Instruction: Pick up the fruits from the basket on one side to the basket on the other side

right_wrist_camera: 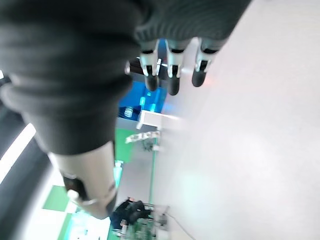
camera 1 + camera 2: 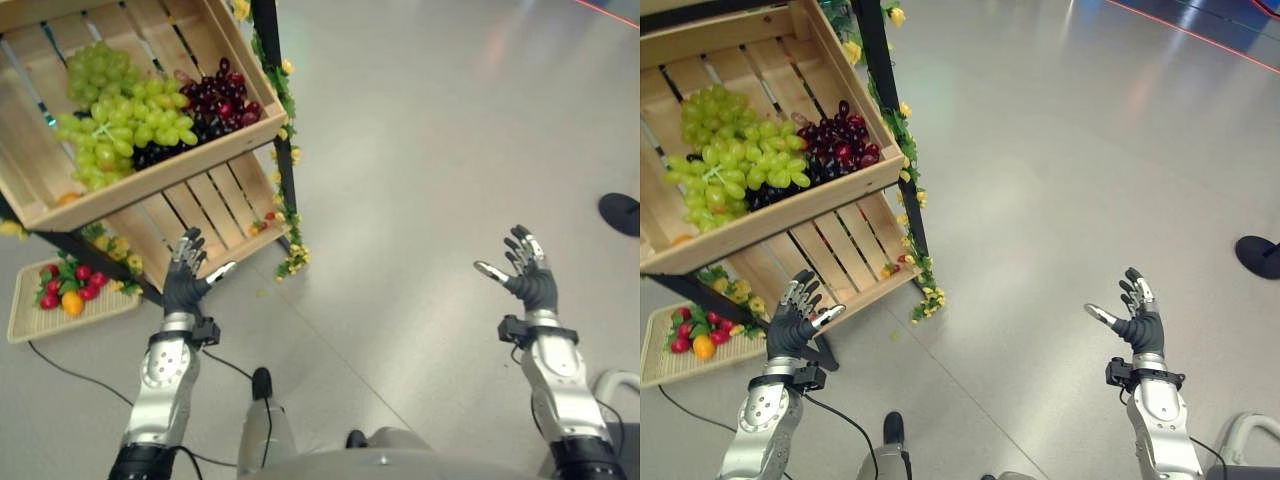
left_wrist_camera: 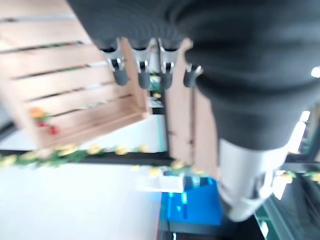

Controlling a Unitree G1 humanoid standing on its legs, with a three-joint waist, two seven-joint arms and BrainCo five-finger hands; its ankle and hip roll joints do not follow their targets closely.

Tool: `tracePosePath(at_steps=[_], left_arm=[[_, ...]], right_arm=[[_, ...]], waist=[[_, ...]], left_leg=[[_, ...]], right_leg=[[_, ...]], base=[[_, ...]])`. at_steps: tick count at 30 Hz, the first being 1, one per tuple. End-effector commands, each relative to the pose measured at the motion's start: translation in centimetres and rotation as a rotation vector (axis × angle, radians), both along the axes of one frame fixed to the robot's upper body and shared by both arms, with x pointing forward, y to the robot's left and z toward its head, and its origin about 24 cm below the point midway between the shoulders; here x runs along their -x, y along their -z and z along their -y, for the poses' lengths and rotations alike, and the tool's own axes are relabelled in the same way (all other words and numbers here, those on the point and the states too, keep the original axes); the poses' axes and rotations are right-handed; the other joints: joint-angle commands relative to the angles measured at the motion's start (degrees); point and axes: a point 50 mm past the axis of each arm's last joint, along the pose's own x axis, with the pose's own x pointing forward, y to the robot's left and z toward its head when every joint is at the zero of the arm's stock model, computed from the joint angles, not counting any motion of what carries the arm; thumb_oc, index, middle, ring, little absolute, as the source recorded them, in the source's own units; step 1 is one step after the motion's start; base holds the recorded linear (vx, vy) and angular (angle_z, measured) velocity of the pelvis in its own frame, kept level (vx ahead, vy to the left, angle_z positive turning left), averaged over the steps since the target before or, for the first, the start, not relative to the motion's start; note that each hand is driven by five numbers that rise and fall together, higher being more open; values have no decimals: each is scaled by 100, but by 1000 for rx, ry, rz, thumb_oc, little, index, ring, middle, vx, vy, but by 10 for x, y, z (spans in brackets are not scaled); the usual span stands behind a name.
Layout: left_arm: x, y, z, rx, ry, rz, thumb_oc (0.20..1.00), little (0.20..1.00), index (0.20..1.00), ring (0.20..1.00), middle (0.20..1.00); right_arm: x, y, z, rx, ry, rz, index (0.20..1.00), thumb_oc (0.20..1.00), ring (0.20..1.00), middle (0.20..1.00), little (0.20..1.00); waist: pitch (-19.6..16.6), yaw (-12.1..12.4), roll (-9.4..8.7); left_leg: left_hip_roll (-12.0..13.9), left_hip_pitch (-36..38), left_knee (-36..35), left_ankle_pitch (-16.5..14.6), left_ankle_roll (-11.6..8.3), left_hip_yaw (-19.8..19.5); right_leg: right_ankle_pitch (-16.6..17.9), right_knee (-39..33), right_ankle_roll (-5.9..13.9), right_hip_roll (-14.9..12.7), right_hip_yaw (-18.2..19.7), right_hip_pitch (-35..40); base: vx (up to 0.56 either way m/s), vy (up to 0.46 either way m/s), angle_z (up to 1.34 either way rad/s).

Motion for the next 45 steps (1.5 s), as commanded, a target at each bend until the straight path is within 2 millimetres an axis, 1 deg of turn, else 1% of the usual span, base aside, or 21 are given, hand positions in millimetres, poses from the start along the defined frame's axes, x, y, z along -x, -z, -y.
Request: tracePosePath(at_steps=[1,4,5,8,10,11,12,15,17,25,30,32,34,35,36,39,40,42,43,44,45], left_arm=[[-20,-45,-4,-70,-1,211,1000,1000,1000,1000,1000],[-21,-43,3,-60,23,216,1000,1000,1000,1000,1000],[-22,-44,5,-55,32,224,1000,1000,1000,1000,1000],[-20,-45,4,-59,47,227,1000,1000,1000,1000,1000],[-17,-46,1,-70,42,231,1000,1000,1000,1000,1000],[-17,-46,1,-70,42,231,1000,1000,1000,1000,1000],[-17,-47,0,-67,33,236,1000,1000,1000,1000,1000],[-19,-47,2,-59,31,241,1000,1000,1000,1000,1000],[-18,-47,2,-72,31,237,1000,1000,1000,1000,1000],[-16,-50,0,-93,26,244,1000,1000,1000,1000,1000],[-19,-57,7,-115,62,279,1000,1000,1000,1000,1000],[-21,-58,11,-97,82,289,1000,1000,1000,1000,1000],[-24,-60,13,-97,97,296,1000,1000,1000,1000,1000],[-27,-64,18,-100,117,315,1000,1000,1000,1000,1000],[-28,-65,21,-96,126,320,1000,1000,1000,1000,1000],[-28,-65,25,-101,138,321,1000,1000,1000,1000,1000],[-27,-64,25,-108,140,318,1000,1000,1000,1000,1000],[-26,-64,25,-113,141,319,1000,1000,1000,1000,1000],[-25,-64,25,-122,142,321,1000,1000,1000,1000,1000],[-23,-64,22,-142,139,314,1000,1000,1000,1000,1000],[-23,-64,22,-142,139,315,1000,1000,1000,1000,1000]], right_arm=[[-17,-38,-12,1,-56,201,1000,1000,1000,1000,1000],[-12,-35,-5,11,-38,182,1000,1000,1000,1000,1000],[-9,-31,-2,19,-30,160,1000,1000,1000,1000,1000],[-7,-28,-1,26,-37,139,1000,1000,1000,1000,1000],[-1,-22,5,21,-14,108,1000,1000,1000,1000,1000],[-1,-22,5,21,-14,108,1000,1000,1000,1000,1000],[3,-20,9,20,12,106,1000,1000,1000,1000,1000],[5,-16,12,15,39,94,1000,1000,1000,1000,1000],[4,-12,12,8,48,83,1000,1000,1000,1000,1000],[7,-8,10,31,32,53,1000,1000,1000,1000,1000],[12,-12,16,16,52,78,1000,1000,1000,1000,1000],[13,-14,18,5,56,93,1000,1000,1000,1000,1000],[14,-19,19,1,59,118,1000,1000,1000,1000,1000],[14,-22,20,-7,68,143,1000,1000,1000,1000,1000],[15,-23,20,-8,75,147,1000,1000,1000,1000,1000],[16,-18,20,-7,79,127,1000,1000,1000,1000,1000],[20,-13,21,0,85,103,1000,1000,1000,1000,1000],[21,-12,21,8,83,97,1000,1000,1000,1000,1000],[20,-12,19,12,75,96,1000,1000,1000,1000,1000],[16,-12,16,22,55,94,1000,1000,1000,1000,1000],[15,-12,16,21,55,95,1000,1000,1000,1000,1000]], waist=[[288,-18,-42],[299,-107,-73],[262,-176,-193],[169,-208,-300],[-54,-301,-425],[-61,-306,-425],[-219,-406,-408],[-398,-506,-240],[-489,-566,-154],[-607,-723,-102],[-533,-1021,-207],[-475,-1164,-358],[-463,-1199,-428],[-361,-1190,-516],[-342,-1186,-542],[-351,-1121,-556],[-376,-1123,-539],[-400,-1054,-538],[-400,-976,-496],[-384,-710,-497],[-396,-700,-488]], left_leg=[[-361,-22,-889,-102,-249,-2],[-415,26,-1145,-342,-275,336],[-584,118,-662,-594,-243,538],[-812,240,135,-838,-209,388],[-1106,460,942,-1588,-78,284],[-1109,446,932,-1565,-72,281],[-1135,888,1011,-1873,-76,317],[-1097,1559,313,-1981,-153,48],[-1102,1606,-65,-1839,-138,-6],[-1208,1879,-352,-1848,-71,297],[-1180,1692,414,-2017,-94,532],[-1015,1416,1629,-1813,-203,581],[-903,1167,2241,-1559,-260,559],[-966,893,2926,-1490,-229,300],[-1096,799,3022,-1560,-157,145],[-1443,617,2643,-1745,-13,-118],[-1616,504,1875,-1998,107,-417],[-1670,507,1217,-1786,113,-673],[-1760,398,696,-1455,65,-1122],[-2137,155,145,-1174,45,-2265],[-2109,156,74,-1110,32,-2264]], right_leg=[[-86,-691,683,-197,-43,795],[187,-1208,688,-249,-227,905],[412,-1577,692,-355,-378,985],[750,-1980,732,-419,-411,963],[939,-2211,743,-557,-509,941],[956,-2216,743,-559,-516,927],[1012,-2247,780,-611,-621,886],[1088,-2305,850,-573,-662,842],[1178,-2349,882,-554,-632,788],[1327,-2395,925,-609,-393,826],[1315,-2365,852,-601,-32,787],[1271,-2387,704,-472,360,910],[1283,-2396,608,-395,531,938],[1282,-2400,501,-299,846,1053],[1280,-2346,459,-232,1052,1032],[1267,-2259,498,-138,1399,1016],[1188,-2166,599,-61,1703,1051],[1180,-2091,636,-24,1902,1030],[1142,-2032,649,100,2155,1080],[1086,-1961,649,338,2739,1197],[1121,-1967,650,351,2750,1165]], base=[[-225,-340,8],[-233,-257,31],[-253,-225,50],[-279,-179,37],[-240,-131,16],[-125,-56,46],[-55,-5,65],[-63,45,41],[-72,70,2],[-19,49,-10],[-3,-43,-39],[33,-167,-78],[18,-181,-92],[53,-213,-84],[62,-125,-92],[97,14,-141],[192,91,-108],[173,63,-113],[249,-9,-178],[245,-5,-157],[228,-29,-221]])
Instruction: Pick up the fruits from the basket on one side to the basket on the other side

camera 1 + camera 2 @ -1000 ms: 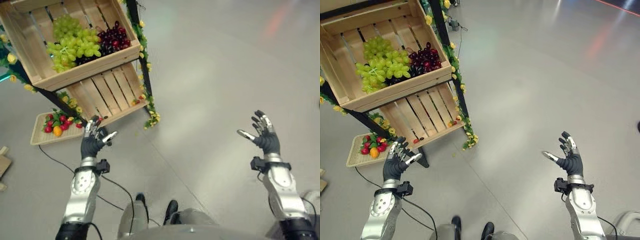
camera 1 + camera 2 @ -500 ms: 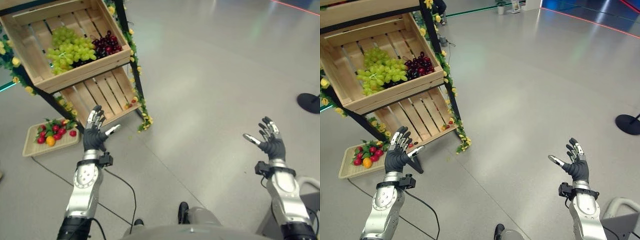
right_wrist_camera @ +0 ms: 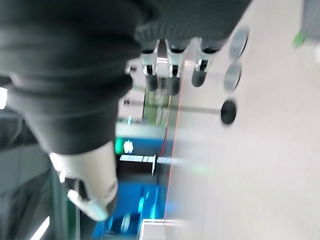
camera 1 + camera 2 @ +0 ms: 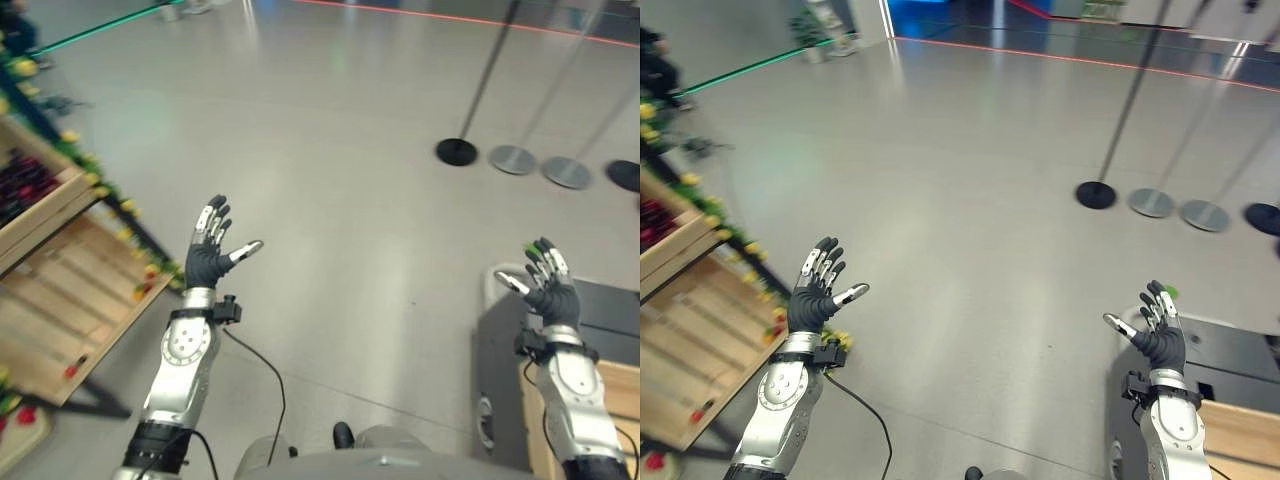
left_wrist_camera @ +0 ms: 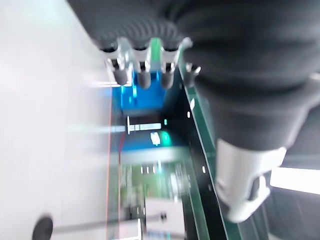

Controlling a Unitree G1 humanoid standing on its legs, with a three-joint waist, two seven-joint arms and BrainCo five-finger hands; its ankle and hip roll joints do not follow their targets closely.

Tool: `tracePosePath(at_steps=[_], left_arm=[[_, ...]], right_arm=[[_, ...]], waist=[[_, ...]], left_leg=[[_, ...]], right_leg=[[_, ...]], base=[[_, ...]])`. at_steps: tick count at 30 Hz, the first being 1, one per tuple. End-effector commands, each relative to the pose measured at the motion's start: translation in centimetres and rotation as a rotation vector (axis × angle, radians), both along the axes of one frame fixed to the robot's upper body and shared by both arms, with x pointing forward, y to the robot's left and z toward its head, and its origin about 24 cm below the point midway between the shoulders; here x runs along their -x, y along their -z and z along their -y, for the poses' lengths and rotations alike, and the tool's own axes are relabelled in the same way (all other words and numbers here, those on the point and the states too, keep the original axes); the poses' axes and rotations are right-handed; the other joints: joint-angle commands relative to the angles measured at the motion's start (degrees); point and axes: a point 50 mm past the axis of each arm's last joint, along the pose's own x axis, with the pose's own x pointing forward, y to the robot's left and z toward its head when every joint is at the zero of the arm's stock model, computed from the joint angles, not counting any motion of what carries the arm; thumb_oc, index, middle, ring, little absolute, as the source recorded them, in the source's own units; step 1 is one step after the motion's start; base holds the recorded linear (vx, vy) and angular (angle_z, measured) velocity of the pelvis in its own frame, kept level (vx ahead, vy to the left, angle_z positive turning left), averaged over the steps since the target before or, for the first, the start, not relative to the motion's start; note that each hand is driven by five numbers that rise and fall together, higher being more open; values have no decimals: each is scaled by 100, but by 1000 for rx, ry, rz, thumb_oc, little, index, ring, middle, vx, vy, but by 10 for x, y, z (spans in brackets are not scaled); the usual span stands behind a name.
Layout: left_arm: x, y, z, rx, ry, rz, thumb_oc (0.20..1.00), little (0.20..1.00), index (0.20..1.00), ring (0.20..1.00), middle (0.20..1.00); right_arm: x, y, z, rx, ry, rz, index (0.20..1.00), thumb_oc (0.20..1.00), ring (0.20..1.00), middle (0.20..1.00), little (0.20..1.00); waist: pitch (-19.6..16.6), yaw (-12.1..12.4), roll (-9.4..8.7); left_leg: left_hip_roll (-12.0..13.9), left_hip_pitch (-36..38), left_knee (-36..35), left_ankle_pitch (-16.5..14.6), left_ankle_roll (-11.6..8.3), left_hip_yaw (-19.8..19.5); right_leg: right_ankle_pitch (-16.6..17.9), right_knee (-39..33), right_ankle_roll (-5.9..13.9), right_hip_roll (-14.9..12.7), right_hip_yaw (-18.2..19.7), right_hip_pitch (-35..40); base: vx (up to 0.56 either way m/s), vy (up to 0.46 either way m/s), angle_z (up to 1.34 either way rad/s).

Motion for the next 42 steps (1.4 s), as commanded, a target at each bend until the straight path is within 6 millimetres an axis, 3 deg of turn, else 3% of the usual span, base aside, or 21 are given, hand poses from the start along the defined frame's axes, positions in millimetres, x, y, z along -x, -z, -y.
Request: tracePosePath(at_steps=[1,2,5,8,11,12,13,16,17,18,19,20,21,22,25,26,28,31,32,35,42], left_arm=[[3,-23,-12,-109,-24,124,1000,1000,1000,1000,1000],[3,-23,-14,-115,-25,122,1000,1000,1000,1000,1000],[2,-22,-14,-120,-5,112,1000,1000,1000,1000,1000],[0,-24,-5,-169,70,108,1000,1000,1000,1000,1000],[0,-25,-2,-179,102,104,1000,1000,1000,1000,1000],[0,-23,2,-172,136,91,1000,1000,1000,1000,1000],[0,-23,2,-172,136,91,1000,1000,1000,1000,1000],[-2,-21,8,-176,173,79,1000,1000,1000,1000,1000],[-2,-20,9,-180,180,74,1000,1000,1000,1000,1000],[-2,-20,9,-180,179,75,1000,1000,1000,1000,1000],[-1,-20,4,-174,154,70,1000,1000,1000,1000,1000],[-1,-20,4,-174,153,71,1000,1000,1000,1000,1000],[-1,-20,0,-181,139,69,1000,1000,1000,1000,1000],[1,-20,-5,-184,116,66,1000,1000,1000,1000,1000],[5,-15,-10,-182,97,45,1000,1000,1000,1000,1000],[7,-14,-11,-180,91,39,1000,1000,1000,1000,1000],[7,-14,-11,-180,91,40,1000,1000,1000,1000,1000],[4,-11,-10,-145,83,31,1000,1000,1000,1000,1000],[4,-7,-14,-120,59,15,1000,1000,1000,1000,1000],[5,-4,-20,-110,21,0,1000,1000,1000,1000,1000],[-1,10,-11,-79,37,-53,1000,1000,1000,1000,1000]], right_arm=[[-17,-29,-5,65,-50,152,1000,1000,1000,1000,1000],[-20,-30,-7,63,-59,153,1000,1000,1000,1000,1000],[-22,-28,-11,64,-99,128,1000,1000,1000,1000,1000],[-14,-23,-5,76,-78,90,1000,1000,1000,1000,1000],[-13,-22,-5,72,-79,82,1000,1000,1000,1000,1000],[-11,-21,-5,71,-76,82,1000,1000,1000,1000,1000],[-11,-22,-6,71,-76,82,1000,1000,1000,1000,1000],[-8,-22,-5,74,-69,85,1000,1000,1000,1000,1000],[-9,-21,-6,77,-73,83,1000,1000,1000,1000,1000],[-9,-21,-6,77,-73,84,1000,1000,1000,1000,1000],[-16,-25,-10,73,-76,109,1000,1000,1000,1000,1000],[-16,-25,-10,72,-76,110,1000,1000,1000,1000,1000],[-20,-27,-14,75,-87,123,1000,1000,1000,1000,1000],[-24,-27,-20,75,-110,129,1000,1000,1000,1000,1000],[-25,-25,-29,71,-152,118,1000,1000,1000,1000,1000],[-24,-23,-29,70,-145,113,1000,1000,1000,1000,1000],[-25,-22,-28,65,-133,112,1000,1000,1000,1000,1000],[-27,-18,-30,60,-132,90,1000,1000,1000,1000,1000],[-28,-15,-31,54,-140,77,1000,1000,1000,1000,1000],[-30,-16,-34,50,-146,77,1000,1000,1000,1000,1000],[-25,-12,-32,-21,-142,83,1000,1000,1000,1000,1000]], waist=[[-90,481,-110],[-102,540,-95],[-180,602,-89],[-322,459,-120],[-391,416,-124],[-424,365,-102],[-432,387,-91],[-395,302,-55],[-369,280,-51],[-376,295,-51],[-283,400,-17],[-285,398,-22],[-262,440,-9],[-236,571,-34],[-212,613,-114],[-198,653,-185],[-192,647,-201],[-194,498,-127],[-214,403,-150],[-202,318,-158],[-222,-51,-23]], left_leg=[[-291,-444,-260,736,-45,-1413],[-363,-527,-327,809,-103,-1720],[-371,-475,-126,839,-42,-1699],[-332,-286,47,671,154,-1108],[-320,-179,69,457,324,-737],[-281,-35,23,283,440,-359],[-256,-49,2,314,430,-344],[-178,100,-106,146,475,122],[-64,205,-169,-48,490,522],[-55,186,-177,-21,484,541],[179,292,-133,-224,453,1049],[179,273,-131,-204,449,1052],[272,311,-144,-243,430,1268],[402,390,-203,-274,395,1634],[465,605,-551,-197,387,2248],[513,743,-660,-208,372,2652],[544,823,-711,-227,377,2853],[625,1065,-735,-415,370,2989],[694,1177,-654,-467,362,3252],[845,1318,-522,-520,314,3470],[1463,1486,160,-562,31,3250]], right_leg=[[-665,-118,874,243,166,636],[-700,-124,897,320,370,680],[-772,-141,1007,295,792,781],[-847,19,1231,-31,970,823],[-878,261,1473,-118,951,702],[-795,494,1713,-246,822,475],[-765,490,1720,-229,849,449],[-291,341,1879,-562,504,27],[-40,-266,1929,-893,41,-188],[1,-296,1934,-892,64,-202],[129,-580,1816,-1253,-1105,-510],[148,-583,1814,-1253,-1102,-526],[177,-634,1764,-1407,-1731,-549],[174,-683,1748,-1581,-2743,-473],[193,-670,1742,-1562,-3359,-464],[350,-729,1793,-1721,-3848,-496],[455,-796,1826,-1814,-3963,-516],[478,-845,1916,-1821,-3679,-629],[519,-895,1923,-1825,-3581,-586],[431,-759,1856,-1741,-3411,-571],[-292,-246,1426,-1202,-3057,-286]], base=[[102,0,-184],[186,43,-234],[170,185,-141],[317,424,-149],[145,251,-112],[144,314,-100],[124,383,-152],[-20,203,-127],[-73,206,-89],[-89,242,-155],[-58,99,-163],[-65,147,-205],[-89,83,-192],[-129,111,-164],[-107,61,-178],[-50,-15,-128],[14,-27,-142],[119,-90,-115],[120,-207,-95],[134,-249,-72],[169,-284,-7]])
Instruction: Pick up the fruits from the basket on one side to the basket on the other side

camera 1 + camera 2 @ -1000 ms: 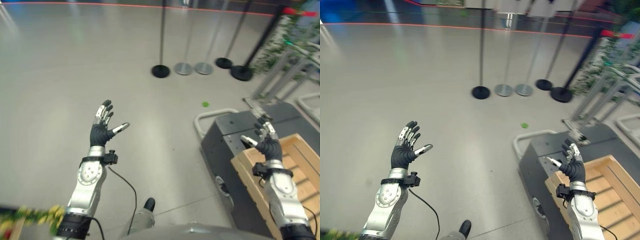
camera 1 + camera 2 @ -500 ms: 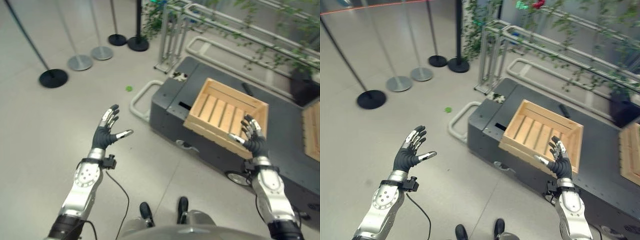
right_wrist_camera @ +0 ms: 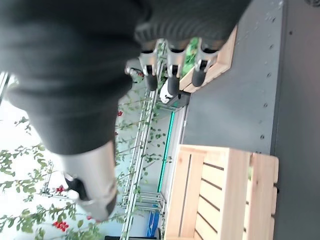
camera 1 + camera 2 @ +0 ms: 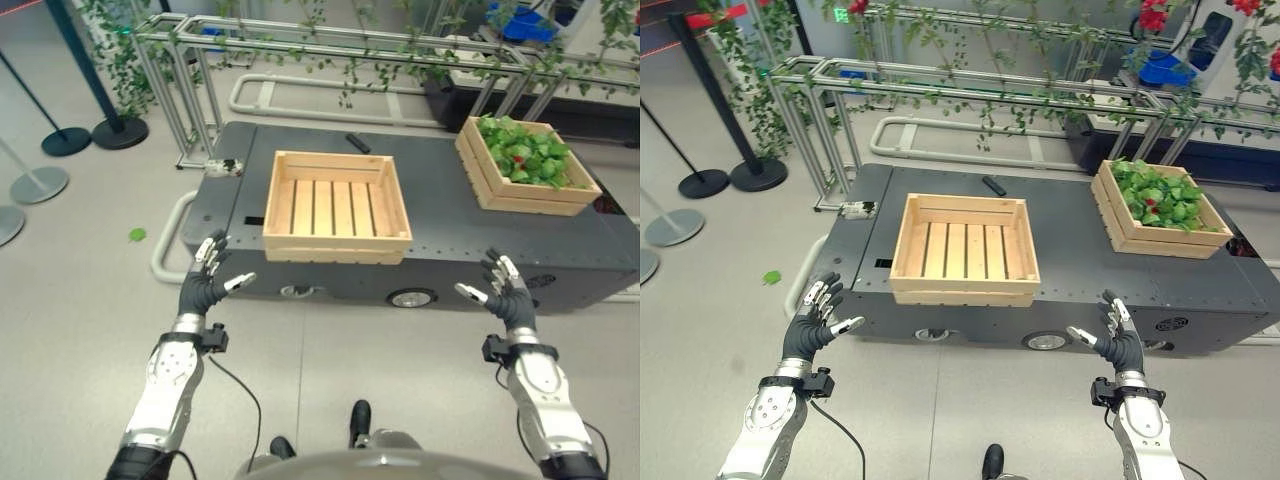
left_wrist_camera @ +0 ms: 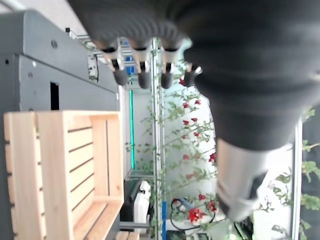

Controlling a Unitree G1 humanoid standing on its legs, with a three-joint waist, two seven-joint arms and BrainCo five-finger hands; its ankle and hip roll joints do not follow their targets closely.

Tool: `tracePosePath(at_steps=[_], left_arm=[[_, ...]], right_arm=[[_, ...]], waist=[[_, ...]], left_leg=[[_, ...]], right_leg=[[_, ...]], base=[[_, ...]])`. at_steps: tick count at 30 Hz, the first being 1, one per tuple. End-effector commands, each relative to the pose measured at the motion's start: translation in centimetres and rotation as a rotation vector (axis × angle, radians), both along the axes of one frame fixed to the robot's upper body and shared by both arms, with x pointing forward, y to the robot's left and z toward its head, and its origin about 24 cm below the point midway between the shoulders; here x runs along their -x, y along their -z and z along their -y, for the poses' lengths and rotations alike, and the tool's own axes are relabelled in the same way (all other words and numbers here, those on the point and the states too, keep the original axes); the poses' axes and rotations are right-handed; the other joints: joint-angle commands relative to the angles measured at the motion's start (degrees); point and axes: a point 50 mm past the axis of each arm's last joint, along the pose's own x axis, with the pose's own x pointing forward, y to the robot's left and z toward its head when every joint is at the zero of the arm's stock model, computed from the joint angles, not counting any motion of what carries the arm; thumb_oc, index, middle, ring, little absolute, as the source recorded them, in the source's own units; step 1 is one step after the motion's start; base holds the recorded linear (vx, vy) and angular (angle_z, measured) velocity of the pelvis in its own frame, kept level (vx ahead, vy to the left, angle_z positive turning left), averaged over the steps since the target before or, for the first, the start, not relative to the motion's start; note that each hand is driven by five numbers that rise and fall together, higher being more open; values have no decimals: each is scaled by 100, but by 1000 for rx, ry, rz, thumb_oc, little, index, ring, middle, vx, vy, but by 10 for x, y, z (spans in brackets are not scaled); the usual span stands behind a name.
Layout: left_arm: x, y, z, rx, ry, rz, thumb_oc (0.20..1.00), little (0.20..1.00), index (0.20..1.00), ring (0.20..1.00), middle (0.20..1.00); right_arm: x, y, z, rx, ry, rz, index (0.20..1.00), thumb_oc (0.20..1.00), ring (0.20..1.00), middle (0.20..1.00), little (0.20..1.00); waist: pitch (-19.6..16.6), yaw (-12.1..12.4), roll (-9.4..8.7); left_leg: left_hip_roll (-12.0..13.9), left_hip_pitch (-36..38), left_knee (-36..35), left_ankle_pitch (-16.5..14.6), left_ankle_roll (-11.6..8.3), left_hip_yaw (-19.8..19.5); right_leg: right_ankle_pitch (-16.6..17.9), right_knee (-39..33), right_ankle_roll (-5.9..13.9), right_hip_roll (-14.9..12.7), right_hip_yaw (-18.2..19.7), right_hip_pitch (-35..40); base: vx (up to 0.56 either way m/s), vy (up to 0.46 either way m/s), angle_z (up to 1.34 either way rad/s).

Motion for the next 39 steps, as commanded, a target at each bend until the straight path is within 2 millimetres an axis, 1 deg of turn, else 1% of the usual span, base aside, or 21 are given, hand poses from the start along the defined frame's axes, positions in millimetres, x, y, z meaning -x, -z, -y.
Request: tracePosePath(at_steps=[1,2,3,4,5,6,7,8,9,10,14,15,17,21,23,25,27,29,32,34,39], left_arm=[[-19,-29,3,-26,26,143,1000,1000,1000,1000,1000],[-19,-29,3,-26,26,143,1000,1000,1000,1000,1000],[-19,-29,3,-30,22,142,1000,1000,1000,1000,1000],[-19,-29,3,-31,24,142,1000,1000,1000,1000,1000],[-20,-29,3,-35,21,142,1000,1000,1000,1000,1000],[-20,-29,3,-36,22,143,1000,1000,1000,1000,1000],[-19,-30,3,-38,19,148,1000,1000,1000,1000,1000],[-19,-31,5,-28,11,157,1000,1000,1000,1000,1000],[-18,-29,3,-26,-2,149,1000,1000,1000,1000,1000],[-18,-29,3,-26,-2,149,1000,1000,1000,1000,1000],[-15,-29,-7,-78,-47,149,1000,1000,1000,1000,1000],[-14,-30,-13,-93,-79,153,1000,1000,1000,1000,1000],[-12,-26,-20,-95,-111,137,1000,1000,1000,1000,1000],[-8,-24,-31,-150,-135,119,1000,1000,1000,1000,1000],[-7,-24,-35,-165,-140,108,1000,1000,1000,1000,1000],[-7,-20,-36,-165,-127,85,1000,1000,1000,1000,1000],[-8,-20,-33,-168,-114,82,1000,1000,1000,1000,1000],[-9,-23,-30,-184,-95,97,1000,1000,1000,1000,1000],[-11,-28,-27,-204,-79,121,1000,1000,1000,1000,1000],[-11,-28,-27,-180,-84,125,1000,1000,1000,1000,1000],[-13,-16,-19,-136,-67,82,1000,1000,1000,1000,1000]], right_arm=[[-17,-36,4,-17,-6,182,1000,1000,1000,1000,1000],[-17,-36,5,-17,-6,182,1000,1000,1000,1000,1000],[-15,-35,4,-31,-17,181,1000,1000,1000,1000,1000],[-15,-35,4,-32,-16,180,1000,1000,1000,1000,1000],[-15,-35,1,-31,-31,183,1000,1000,1000,1000,1000],[-15,-35,1,-32,-31,183,1000,1000,1000,1000,1000],[-15,-36,0,-34,-40,183,1000,1000,1000,1000,1000],[-16,-34,-1,-25,-46,174,1000,1000,1000,1000,1000],[-16,-32,-1,-16,-44,159,1000,1000,1000,1000,1000],[-16,-32,-1,-16,-44,159,1000,1000,1000,1000,1000],[-17,-33,0,2,-31,173,1000,1000,1000,1000,1000],[-21,-36,-2,18,-53,181,1000,1000,1000,1000,1000],[-23,-35,-1,28,-48,173,1000,1000,1000,1000,1000],[-22,-31,-5,17,-75,151,1000,1000,1000,1000,1000],[-24,-28,-11,-6,-81,148,1000,1000,1000,1000,1000],[-21,-20,-13,-14,-76,114,1000,1000,1000,1000,1000],[-21,-17,-13,-6,-74,97,1000,1000,1000,1000,1000],[-21,-17,-13,1,-68,100,1000,1000,1000,1000,1000],[-24,-16,-15,6,-67,96,1000,1000,1000,1000,1000],[-20,-10,-13,-5,-56,74,1000,1000,1000,1000,1000],[-15,2,-11,16,-46,14,1000,1000,1000,1000,1000]], waist=[[146,-53,-79],[152,-55,-73],[235,16,-172],[224,14,-119],[391,215,-229],[398,204,-217],[485,309,-240],[556,462,-278],[581,555,-276],[567,546,-289],[546,677,-73],[584,852,-43],[558,832,12],[386,967,-68],[331,982,-193],[245,953,-347],[188,916,-309],[250,836,-203],[302,683,27],[290,609,-26],[207,632,-143]], left_leg=[[784,376,991,-587,-354,-492],[808,358,1037,-603,-369,-503],[1101,97,1991,-24,-464,-619],[1142,102,2057,-149,-551,-747],[1234,-390,3010,391,-561,-1118],[1254,-416,3048,380,-569,-1147],[1059,-608,3362,384,-549,-1501],[494,-919,3382,249,-476,-2026],[118,-1355,2874,41,-381,-2240],[97,-1341,2843,40,-372,-2237],[480,-1531,144,853,-525,-2472],[376,-1598,-563,954,-631,-3171],[509,-1677,-716,1186,-769,-3172],[493,-1508,-479,1299,-726,-3236],[334,-1496,-155,1136,-553,-3201],[-80,-1453,307,694,-245,-2979],[-171,-1389,333,627,-159,-2919],[-325,-1071,282,438,2,-2848],[-309,-541,-62,349,66,-2768],[-407,-279,-269,355,-2,-2810],[-381,-38,-461,318,-63,-2958]], right_leg=[[-1020,499,613,-14,425,247],[-1029,503,601,0,418,251],[-1073,487,317,169,449,415],[-1166,483,341,229,486,468],[-1146,360,92,355,546,684],[-1144,353,85,373,530,690],[-1155,285,38,382,599,792],[-1159,255,38,336,706,821],[-1168,175,96,347,683,954],[-1174,166,105,329,678,959],[-1477,129,287,440,584,1185],[-1638,159,303,436,782,1340],[-1750,162,313,428,901,1465],[-1856,241,415,283,1011,1671],[-1818,581,545,91,1078,1596],[-1133,1389,919,-279,1206,1350],[-770,1811,955,-374,1265,1132],[-77,2641,995,-560,1232,692],[-479,2520,895,-274,905,40],[-824,1129,832,-112,776,-93],[-678,310,835,-64,1152,272]], base=[[110,-196,24],[114,-370,31],[130,-269,24],[155,-515,11],[90,-246,-9],[48,-306,-26],[46,-58,-50],[169,-108,-43],[152,-57,-36],[204,-58,-4],[313,96,-15],[332,148,-13],[303,190,-33],[377,272,-71],[434,400,-62],[426,488,-22],[199,309,-14],[232,393,9],[340,379,-25],[306,58,-27],[206,-51,43]])
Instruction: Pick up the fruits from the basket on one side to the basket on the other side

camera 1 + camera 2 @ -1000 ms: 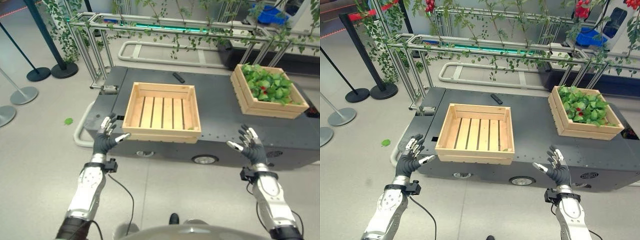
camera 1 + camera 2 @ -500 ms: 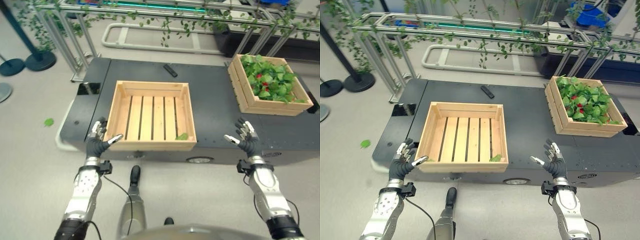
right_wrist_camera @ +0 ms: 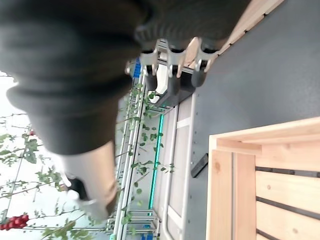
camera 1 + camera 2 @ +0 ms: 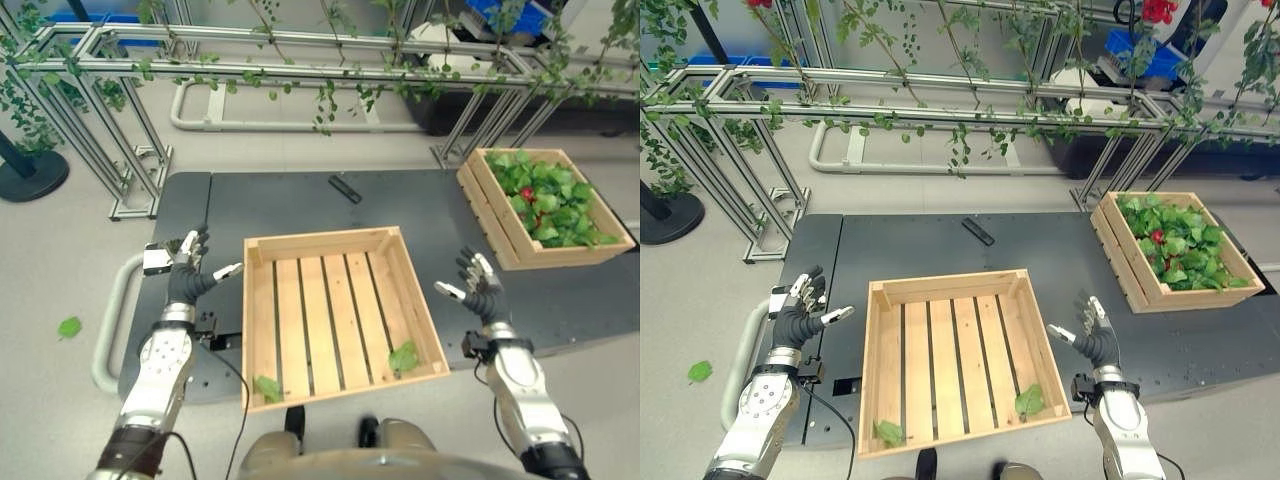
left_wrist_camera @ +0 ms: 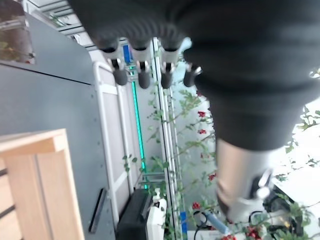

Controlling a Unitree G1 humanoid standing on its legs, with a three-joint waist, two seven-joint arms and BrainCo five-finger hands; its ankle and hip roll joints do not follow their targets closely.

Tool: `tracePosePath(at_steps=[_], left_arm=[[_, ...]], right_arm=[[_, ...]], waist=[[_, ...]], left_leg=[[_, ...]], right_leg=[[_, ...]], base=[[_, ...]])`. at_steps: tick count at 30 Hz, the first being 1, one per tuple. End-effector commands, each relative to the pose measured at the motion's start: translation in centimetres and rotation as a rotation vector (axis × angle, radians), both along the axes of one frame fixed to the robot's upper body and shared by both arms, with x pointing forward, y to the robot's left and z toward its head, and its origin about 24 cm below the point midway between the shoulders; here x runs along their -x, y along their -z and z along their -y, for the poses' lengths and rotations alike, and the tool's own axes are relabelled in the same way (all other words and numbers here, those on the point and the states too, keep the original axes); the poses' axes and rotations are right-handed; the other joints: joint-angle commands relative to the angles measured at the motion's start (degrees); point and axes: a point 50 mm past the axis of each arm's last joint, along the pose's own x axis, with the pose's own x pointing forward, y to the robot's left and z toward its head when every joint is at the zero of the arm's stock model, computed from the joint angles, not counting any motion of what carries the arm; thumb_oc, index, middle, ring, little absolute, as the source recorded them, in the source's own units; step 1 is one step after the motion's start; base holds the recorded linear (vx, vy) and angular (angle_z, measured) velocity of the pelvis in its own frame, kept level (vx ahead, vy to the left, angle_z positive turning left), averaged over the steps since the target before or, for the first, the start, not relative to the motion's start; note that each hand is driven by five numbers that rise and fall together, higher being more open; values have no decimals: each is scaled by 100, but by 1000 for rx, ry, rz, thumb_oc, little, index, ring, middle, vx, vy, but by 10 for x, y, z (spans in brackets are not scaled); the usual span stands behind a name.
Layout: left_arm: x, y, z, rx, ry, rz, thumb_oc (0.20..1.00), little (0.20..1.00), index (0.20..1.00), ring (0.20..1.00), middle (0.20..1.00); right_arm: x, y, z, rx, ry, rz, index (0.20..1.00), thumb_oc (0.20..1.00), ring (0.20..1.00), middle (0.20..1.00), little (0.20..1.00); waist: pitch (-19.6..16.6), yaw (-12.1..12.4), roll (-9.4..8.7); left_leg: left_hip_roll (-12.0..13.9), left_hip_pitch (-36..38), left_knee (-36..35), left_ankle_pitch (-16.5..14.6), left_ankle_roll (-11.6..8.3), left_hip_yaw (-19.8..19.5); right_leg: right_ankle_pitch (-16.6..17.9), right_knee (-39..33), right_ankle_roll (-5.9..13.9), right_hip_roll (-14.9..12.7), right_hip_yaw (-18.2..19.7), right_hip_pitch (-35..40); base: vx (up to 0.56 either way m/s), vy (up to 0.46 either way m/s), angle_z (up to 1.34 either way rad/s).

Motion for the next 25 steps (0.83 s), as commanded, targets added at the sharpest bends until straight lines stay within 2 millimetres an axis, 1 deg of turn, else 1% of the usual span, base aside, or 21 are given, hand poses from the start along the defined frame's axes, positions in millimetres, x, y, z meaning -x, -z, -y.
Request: tracePosePath(at_steps=[1,2,3,4,6,7,8,9,10,12,13,14,15,16,17,18,20,22,25], left_arm=[[1,-9,5,8,41,68,1000,1000,1000,1000,1000],[1,-9,5,9,41,68,1000,1000,1000,1000,1000],[2,-4,6,26,45,44,1000,1000,1000,1000,1000],[4,9,7,24,51,-16,1000,1000,1000,1000,1000],[4,9,7,24,51,-15,1000,1000,1000,1000,1000],[5,19,6,20,41,-57,1000,1000,1000,1000,1000],[11,44,3,38,-1,-166,1000,1000,1000,1000,1000],[14,52,1,40,-19,-202,1000,1000,1000,1000,1000],[14,52,1,41,-19,-201,1000,1000,1000,1000,1000],[22,72,-4,47,-64,-297,1000,1000,1000,1000,1000],[27,86,-9,25,-93,-368,1000,1000,1000,1000,1000],[27,86,-8,25,-94,-367,1000,1000,1000,1000,1000],[32,96,-11,25,-113,-420,1000,1000,1000,1000,1000],[46,117,-16,19,-160,-538,1000,1000,1000,1000,1000],[46,117,-16,19,-160,-537,1000,1000,1000,1000,1000],[49,122,-17,5,-166,-564,1000,1000,1000,1000,1000],[63,133,-21,12,-199,-636,1000,1000,1000,1000,1000],[70,137,-23,34,-233,-649,1000,1000,1000,1000,1000],[69,134,-23,41,-237,-625,1000,1000,1000,1000,1000]], right_arm=[[-14,-13,12,77,15,60,1000,1000,1000,1000,1000],[-14,-12,12,78,16,60,1000,1000,1000,1000,1000],[-14,-7,13,73,27,35,1000,1000,1000,1000,1000],[-13,1,14,78,33,-3,1000,1000,1000,1000,1000],[-13,1,14,78,33,-3,1000,1000,1000,1000,1000],[-13,6,14,69,36,-23,1000,1000,1000,1000,1000],[-9,20,15,78,44,-93,1000,1000,1000,1000,1000],[-7,23,16,73,47,-108,1000,1000,1000,1000,1000],[-7,23,16,73,47,-108,1000,1000,1000,1000,1000],[-1,38,18,79,61,-179,1000,1000,1000,1000,1000],[3,50,19,90,59,-244,1000,1000,1000,1000,1000],[3,50,19,90,59,-243,1000,1000,1000,1000,1000],[8,60,20,92,63,-293,1000,1000,1000,1000,1000],[16,74,19,79,69,-365,1000,1000,1000,1000,1000],[16,74,19,79,69,-365,1000,1000,1000,1000,1000],[20,79,20,84,71,-395,1000,1000,1000,1000,1000],[26,84,21,72,89,-425,1000,1000,1000,1000,1000],[27,85,22,64,100,-427,1000,1000,1000,1000,1000],[27,84,22,62,101,-423,1000,1000,1000,1000,1000]], waist=[[-298,101,-96],[-295,87,-91],[-341,106,-83],[-426,103,-45],[-421,100,-44],[-460,99,-34],[-495,90,0],[-501,88,4],[-498,83,6],[-521,68,17],[-535,63,30],[-531,61,31],[-540,61,41],[-551,56,60],[-549,57,60],[-555,56,72],[-569,53,81],[-562,57,86],[-549,69,81]], left_leg=[[396,-182,274,-433,-503,127],[396,-169,257,-425,-505,111],[413,-127,233,-436,-519,109],[421,-106,296,-481,-549,107],[421,-104,304,-488,-549,103],[421,-85,322,-507,-554,95],[445,-5,334,-538,-585,7],[454,7,327,-537,-597,-8],[454,9,325,-536,-597,-14],[456,21,315,-536,-617,-25],[458,40,301,-544,-625,-31],[458,43,299,-544,-625,-32],[458,67,289,-547,-623,-30],[461,87,276,-548,-628,-2],[461,88,276,-548,-628,-2],[469,98,267,-553,-632,5],[479,121,263,-573,-638,17],[489,146,289,-605,-644,46],[485,157,311,-626,-641,46]], right_leg=[[401,-642,79,88,-7,747],[405,-661,78,89,-24,767],[427,-744,76,65,-184,851],[391,-751,42,69,-219,972],[389,-754,42,69,-223,980],[365,-780,21,76,-218,1034],[273,-788,-43,104,-262,1159],[251,-783,-58,109,-279,1178],[249,-783,-59,109,-285,1182],[220,-806,-71,117,-315,1231],[223,-861,-68,113,-343,1269],[224,-865,-68,113,-344,1273],[231,-896,-67,114,-341,1296],[238,-943,-67,111,-330,1334],[238,-944,-67,111,-330,1335],[234,-958,-64,107,-331,1348],[228,-990,-69,103,-318,1381],[216,-975,-73,95,-302,1397],[195,-951,-81,102,-284,1417]], base=[[146,-94,74],[92,-68,73],[132,-79,65],[129,-78,56],[64,-27,26],[112,-66,5],[123,-81,5],[87,-70,0],[17,-27,9],[13,-19,7],[0,0,0],[9,-2,3],[0,0,0],[0,0,0],[0,0,0],[0,0,0],[40,10,-3],[39,13,-1],[27,6,-1]])
